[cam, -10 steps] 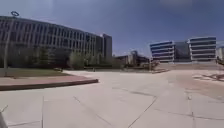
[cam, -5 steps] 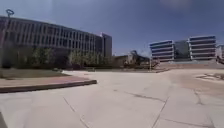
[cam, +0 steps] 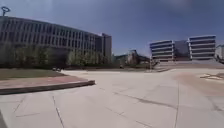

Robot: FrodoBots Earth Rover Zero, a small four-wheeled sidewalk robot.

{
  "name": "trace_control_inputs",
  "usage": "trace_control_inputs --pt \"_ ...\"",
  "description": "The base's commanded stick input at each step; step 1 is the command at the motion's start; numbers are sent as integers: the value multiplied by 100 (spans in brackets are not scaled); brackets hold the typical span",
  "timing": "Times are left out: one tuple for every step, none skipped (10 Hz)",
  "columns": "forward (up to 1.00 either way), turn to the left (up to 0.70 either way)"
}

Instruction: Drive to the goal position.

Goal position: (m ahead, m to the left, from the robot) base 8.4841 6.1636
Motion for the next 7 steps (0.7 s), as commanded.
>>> trace_control_inputs --pt "70 -1" --pt "70 -1" --pt "70 -1" --pt "70 -1" --pt "70 -1" --pt "70 -1" --pt "70 -1"
